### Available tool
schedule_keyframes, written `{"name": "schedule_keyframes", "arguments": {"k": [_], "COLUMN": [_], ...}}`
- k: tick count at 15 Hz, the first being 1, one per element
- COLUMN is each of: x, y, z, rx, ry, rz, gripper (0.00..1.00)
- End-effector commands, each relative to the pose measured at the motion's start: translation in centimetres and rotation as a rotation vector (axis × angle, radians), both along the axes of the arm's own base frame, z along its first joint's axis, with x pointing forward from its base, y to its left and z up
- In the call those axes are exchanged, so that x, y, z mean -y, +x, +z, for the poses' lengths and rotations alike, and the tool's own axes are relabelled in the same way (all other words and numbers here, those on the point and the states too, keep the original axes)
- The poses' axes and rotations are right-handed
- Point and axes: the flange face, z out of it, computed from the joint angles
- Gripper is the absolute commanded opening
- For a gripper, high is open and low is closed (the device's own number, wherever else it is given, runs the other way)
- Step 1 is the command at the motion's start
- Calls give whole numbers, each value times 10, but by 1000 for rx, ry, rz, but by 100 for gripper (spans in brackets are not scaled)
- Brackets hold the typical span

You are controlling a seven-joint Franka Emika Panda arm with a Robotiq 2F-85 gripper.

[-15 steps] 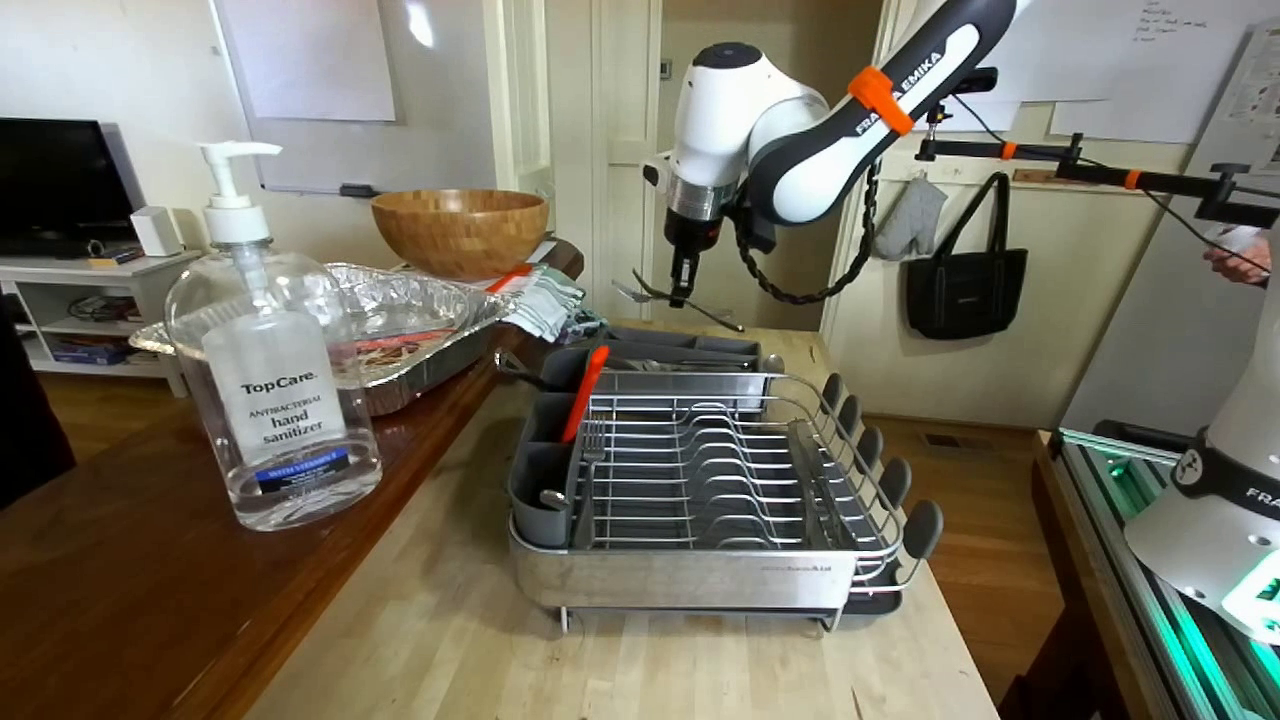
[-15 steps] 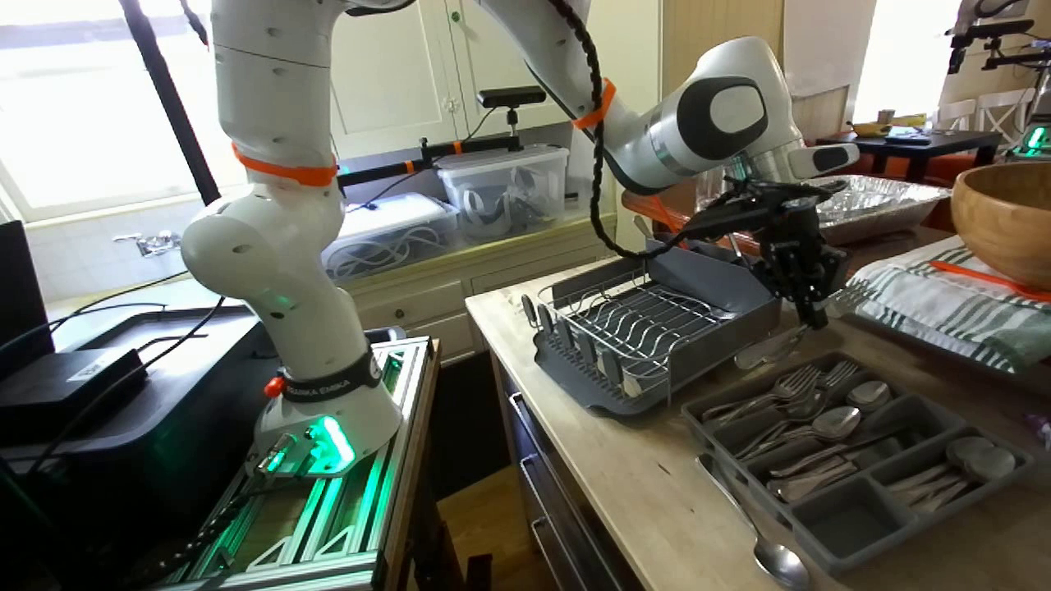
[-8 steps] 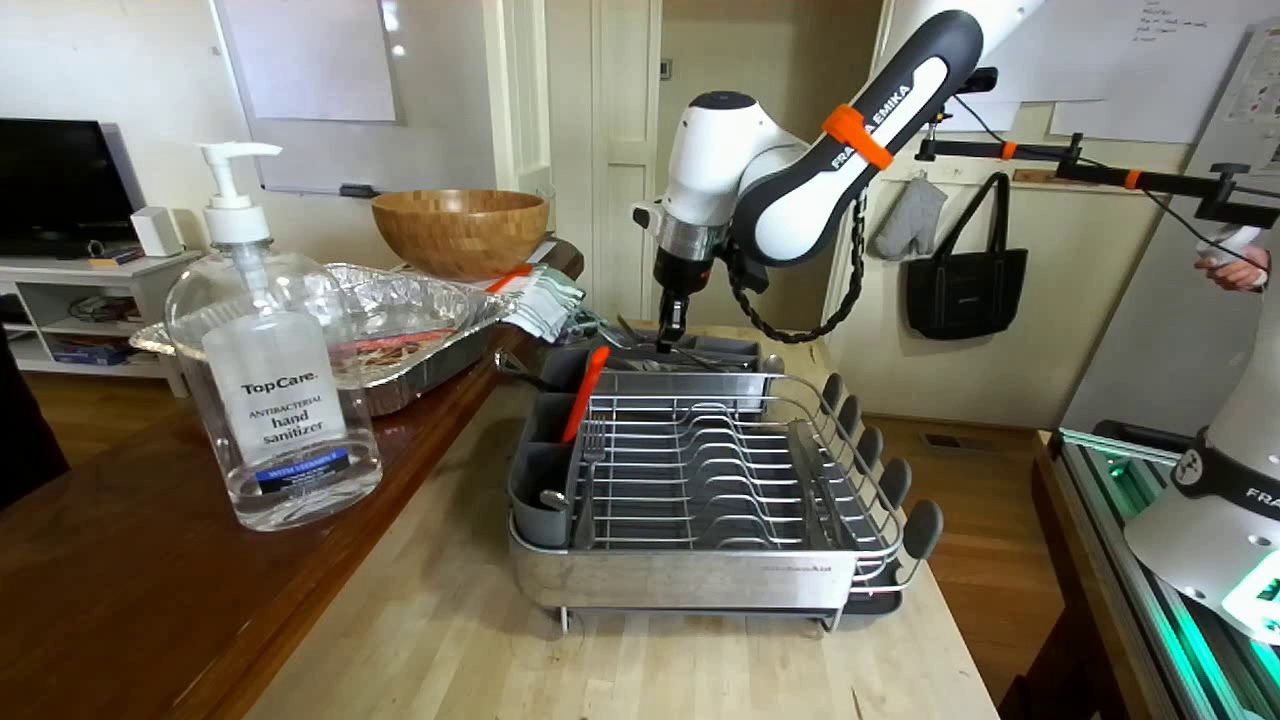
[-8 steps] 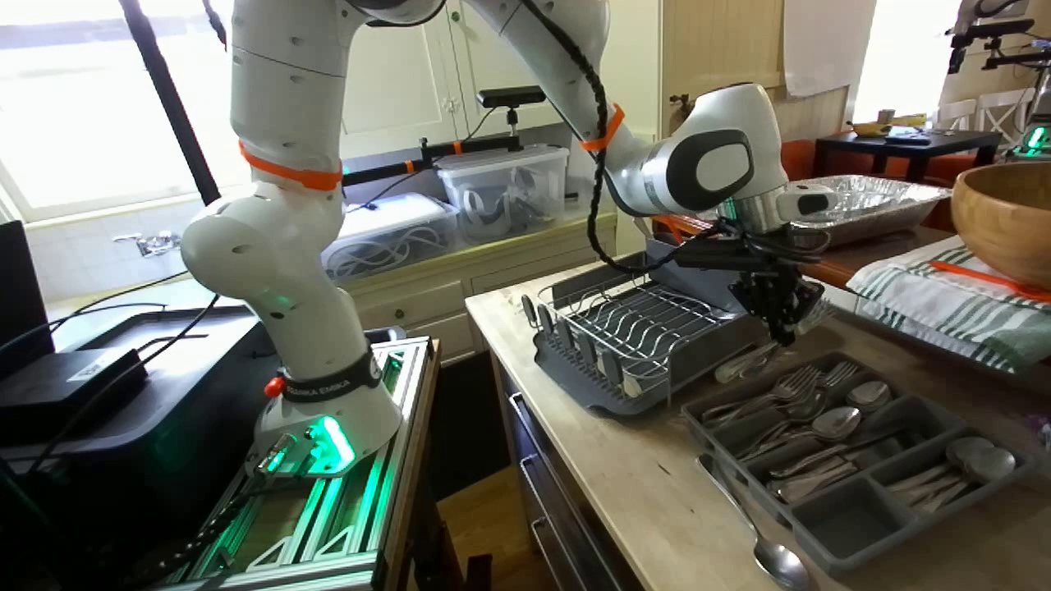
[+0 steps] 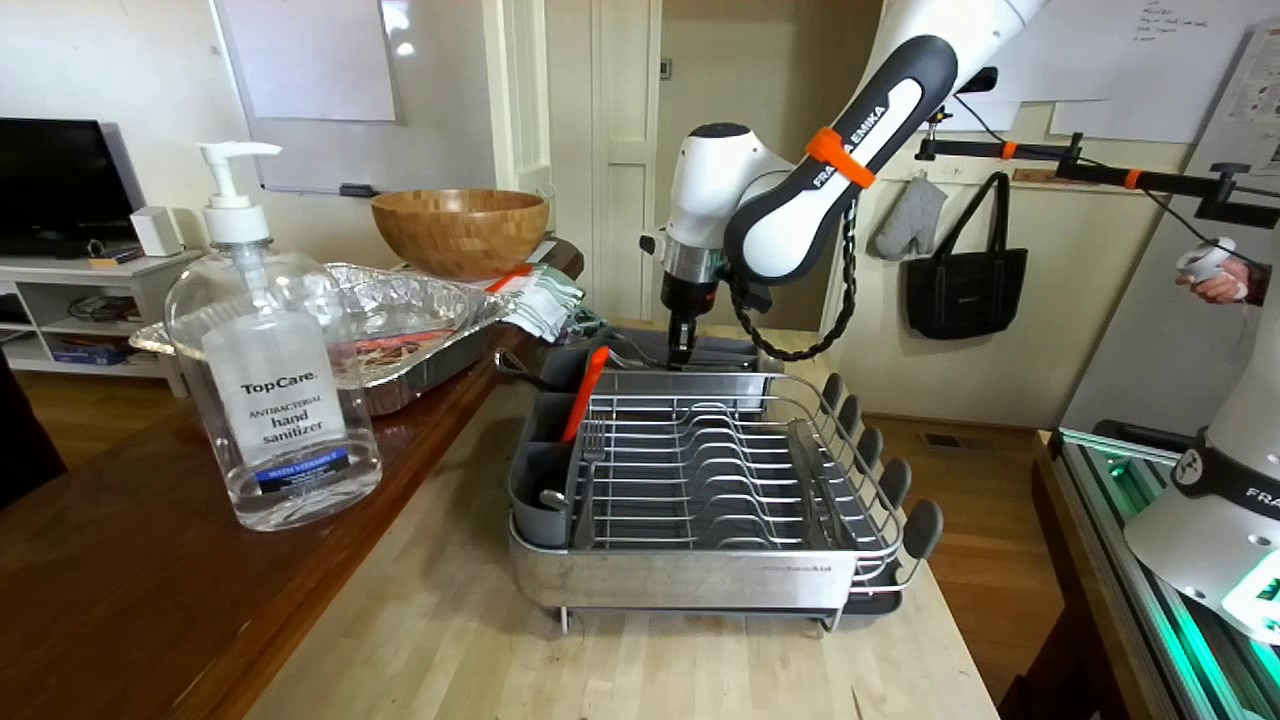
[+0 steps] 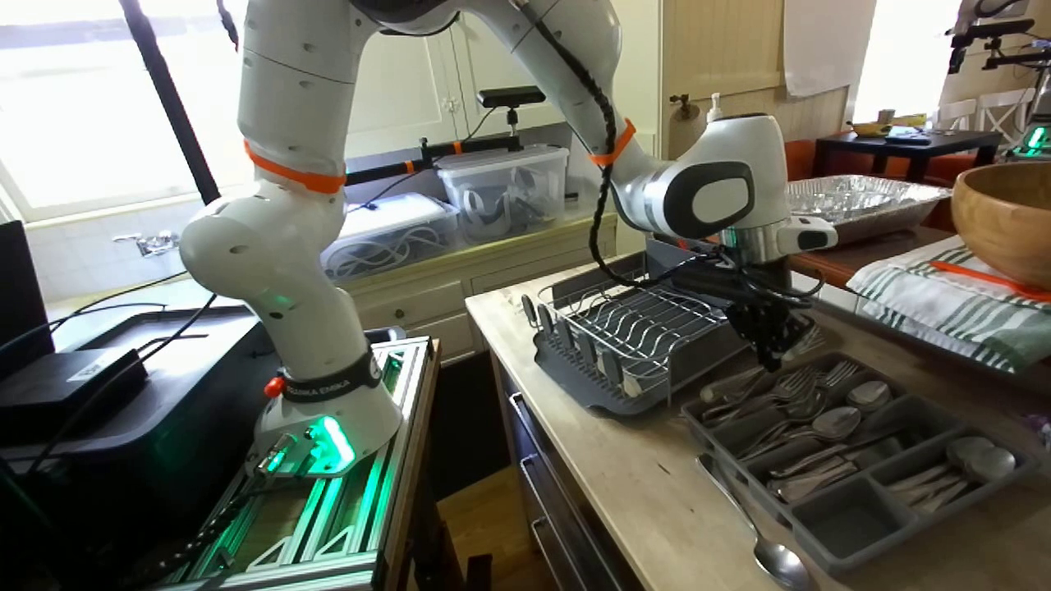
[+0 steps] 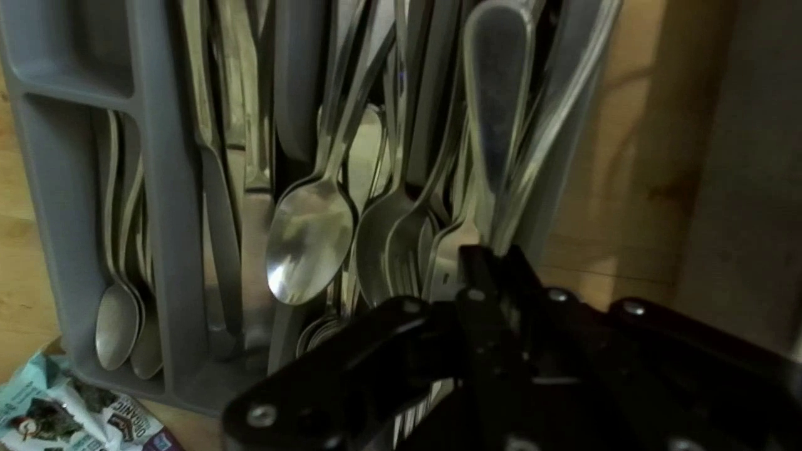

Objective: Put the forks in the gray tray

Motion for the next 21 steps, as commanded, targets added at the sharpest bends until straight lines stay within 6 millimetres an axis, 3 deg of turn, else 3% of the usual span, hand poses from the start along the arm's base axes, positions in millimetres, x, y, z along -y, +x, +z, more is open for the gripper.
{"name": "schedule_keyframes", "arguments": {"k": [1,7,9,13,16,18,21], "x": [10,32,30,17,11,5,-16], "y": [1,5,10,22,26,24,19], "z": [-16,-26,-28,-17,13,37,71], "rx": [-44,-97,-133,-170,-173,-187,-189], "ry": [32,35,37,12,-35,-51,-101], "rz": [-15,-19,-6,-9,-26,-28,-54], "gripper": [3,3,36,65,87,100,100]}}
